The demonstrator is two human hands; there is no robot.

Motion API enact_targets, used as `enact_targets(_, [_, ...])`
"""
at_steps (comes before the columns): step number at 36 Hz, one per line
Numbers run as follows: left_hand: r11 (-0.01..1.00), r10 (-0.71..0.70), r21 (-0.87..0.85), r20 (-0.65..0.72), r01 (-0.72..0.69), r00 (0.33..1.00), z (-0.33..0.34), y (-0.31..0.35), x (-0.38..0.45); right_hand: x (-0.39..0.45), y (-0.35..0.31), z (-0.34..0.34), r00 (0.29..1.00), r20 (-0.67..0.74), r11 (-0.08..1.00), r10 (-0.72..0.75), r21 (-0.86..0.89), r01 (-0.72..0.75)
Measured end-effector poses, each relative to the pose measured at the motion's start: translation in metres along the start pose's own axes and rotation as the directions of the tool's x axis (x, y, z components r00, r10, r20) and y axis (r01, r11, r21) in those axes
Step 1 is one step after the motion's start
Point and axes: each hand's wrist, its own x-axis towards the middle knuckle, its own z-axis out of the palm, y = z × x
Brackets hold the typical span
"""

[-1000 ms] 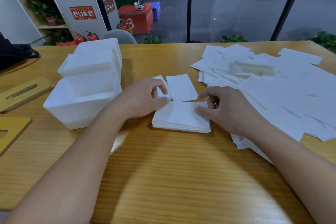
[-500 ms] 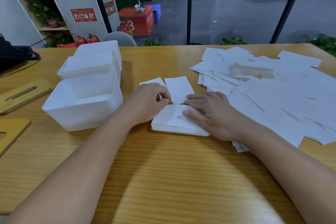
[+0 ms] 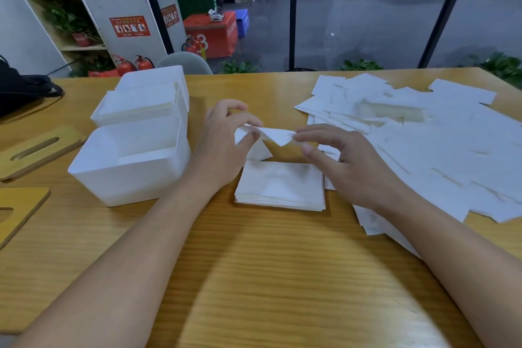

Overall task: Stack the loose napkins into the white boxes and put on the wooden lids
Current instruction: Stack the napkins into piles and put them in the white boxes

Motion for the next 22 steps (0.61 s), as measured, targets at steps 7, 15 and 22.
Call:
enact_targets(7, [0.992, 0.052, -0.113, 0.042, -0.047, 0.998, -0.009, 0.011, -0.004, 0.000, 0.000, 0.001, 0.998, -0.054, 0.999, -0.037, -0.012, 0.036])
enact_targets(15, [0.982, 0.183, 0.047, 0.040, -0.185, 0.982, -0.008, 0.020, -0.004, 0.002, 0.002, 0.013, 0.970, -0.188, 0.976, -0.154, -0.184, 0.120])
enact_targets(22, [0.986, 0.068, -0.152, 0.024, -0.063, 0.997, -0.016, 0.016, -0.003, 0.002, 0.001, 0.004, 0.951, -0.308, 0.999, -0.035, 0.012, 0.041])
